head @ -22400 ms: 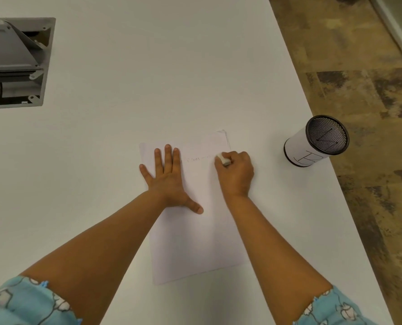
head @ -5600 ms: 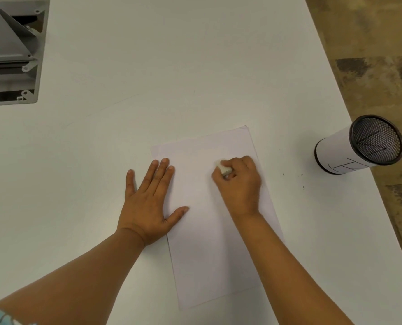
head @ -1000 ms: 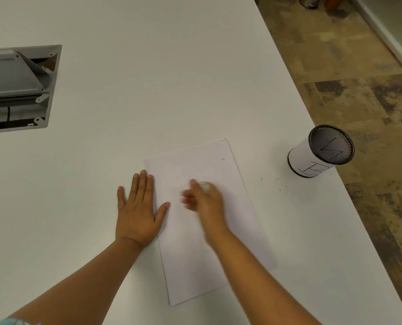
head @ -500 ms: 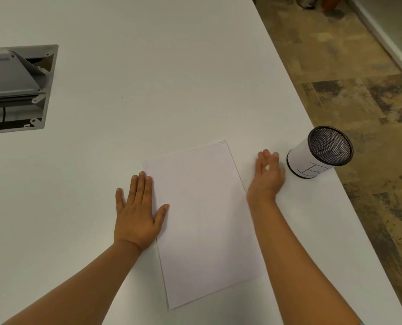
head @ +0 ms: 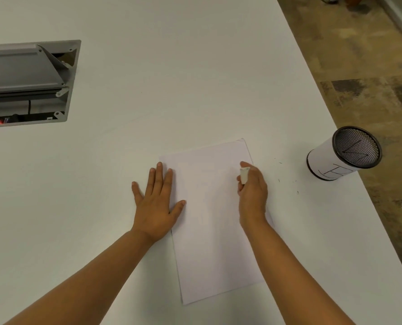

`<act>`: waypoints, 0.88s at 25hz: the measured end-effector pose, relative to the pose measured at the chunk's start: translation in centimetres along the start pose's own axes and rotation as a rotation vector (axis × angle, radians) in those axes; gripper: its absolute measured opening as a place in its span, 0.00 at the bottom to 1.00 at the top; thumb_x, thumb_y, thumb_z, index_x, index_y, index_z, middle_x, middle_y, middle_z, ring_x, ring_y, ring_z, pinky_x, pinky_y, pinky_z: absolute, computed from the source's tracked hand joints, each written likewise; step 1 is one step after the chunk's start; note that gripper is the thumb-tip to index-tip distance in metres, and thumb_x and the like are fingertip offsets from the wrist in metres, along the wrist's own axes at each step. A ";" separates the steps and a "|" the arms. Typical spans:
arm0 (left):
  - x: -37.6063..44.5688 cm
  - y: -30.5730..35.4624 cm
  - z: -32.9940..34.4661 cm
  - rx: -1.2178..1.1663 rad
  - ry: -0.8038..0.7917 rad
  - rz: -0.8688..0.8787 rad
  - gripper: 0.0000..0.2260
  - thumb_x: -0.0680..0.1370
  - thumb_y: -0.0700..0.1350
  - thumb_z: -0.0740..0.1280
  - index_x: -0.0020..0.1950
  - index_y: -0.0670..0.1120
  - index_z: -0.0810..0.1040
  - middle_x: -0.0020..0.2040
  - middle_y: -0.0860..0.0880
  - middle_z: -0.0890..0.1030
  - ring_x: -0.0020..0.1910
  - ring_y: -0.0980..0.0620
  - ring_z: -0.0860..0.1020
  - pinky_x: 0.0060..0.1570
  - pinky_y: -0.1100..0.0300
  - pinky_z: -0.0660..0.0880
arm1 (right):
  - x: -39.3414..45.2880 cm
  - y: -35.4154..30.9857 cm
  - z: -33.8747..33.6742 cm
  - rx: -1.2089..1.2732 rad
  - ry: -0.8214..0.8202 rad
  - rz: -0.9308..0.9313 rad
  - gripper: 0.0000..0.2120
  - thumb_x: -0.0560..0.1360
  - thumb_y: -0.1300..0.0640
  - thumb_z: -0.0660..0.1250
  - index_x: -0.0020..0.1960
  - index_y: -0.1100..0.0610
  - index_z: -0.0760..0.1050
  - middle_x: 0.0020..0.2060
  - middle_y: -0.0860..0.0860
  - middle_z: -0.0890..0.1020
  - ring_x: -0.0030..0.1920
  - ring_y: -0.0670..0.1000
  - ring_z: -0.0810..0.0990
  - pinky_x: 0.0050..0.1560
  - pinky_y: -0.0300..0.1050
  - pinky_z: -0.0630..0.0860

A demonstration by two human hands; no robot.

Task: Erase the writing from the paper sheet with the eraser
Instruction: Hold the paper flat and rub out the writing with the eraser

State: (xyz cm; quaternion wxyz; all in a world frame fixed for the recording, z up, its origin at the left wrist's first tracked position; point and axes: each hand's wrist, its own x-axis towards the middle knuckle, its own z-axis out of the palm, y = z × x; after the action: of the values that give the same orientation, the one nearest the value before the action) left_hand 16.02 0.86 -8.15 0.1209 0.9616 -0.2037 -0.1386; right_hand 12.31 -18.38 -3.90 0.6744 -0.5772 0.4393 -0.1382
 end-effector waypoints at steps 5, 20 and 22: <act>2.0 1.5 -2.6 0.091 -0.232 -0.004 0.59 0.56 0.81 0.51 0.72 0.50 0.25 0.70 0.52 0.23 0.68 0.48 0.23 0.66 0.35 0.33 | -1.8 1.6 2.3 -0.479 -0.142 -0.335 0.14 0.77 0.57 0.60 0.62 0.56 0.72 0.52 0.48 0.73 0.49 0.44 0.74 0.48 0.21 0.67; 2.3 2.0 -2.7 0.134 -0.445 -0.039 0.66 0.54 0.77 0.66 0.66 0.49 0.20 0.68 0.49 0.20 0.67 0.46 0.21 0.63 0.33 0.30 | -0.8 2.5 4.2 -0.756 -0.198 -0.509 0.12 0.72 0.57 0.69 0.53 0.60 0.78 0.47 0.57 0.79 0.48 0.54 0.78 0.46 0.37 0.70; 2.3 1.9 -2.8 0.122 -0.450 -0.046 0.66 0.54 0.77 0.67 0.66 0.50 0.20 0.67 0.50 0.20 0.66 0.46 0.21 0.63 0.33 0.30 | -0.1 2.0 4.3 -0.728 -0.071 -0.436 0.11 0.71 0.58 0.68 0.52 0.61 0.78 0.47 0.57 0.79 0.48 0.55 0.78 0.46 0.37 0.69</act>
State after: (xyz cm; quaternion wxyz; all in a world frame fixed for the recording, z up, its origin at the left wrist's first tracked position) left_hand 18.18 -1.34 -5.50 0.0112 0.9164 -0.2116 -0.3396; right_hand 14.86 -14.95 -5.87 0.3965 -0.8613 0.3036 -0.0933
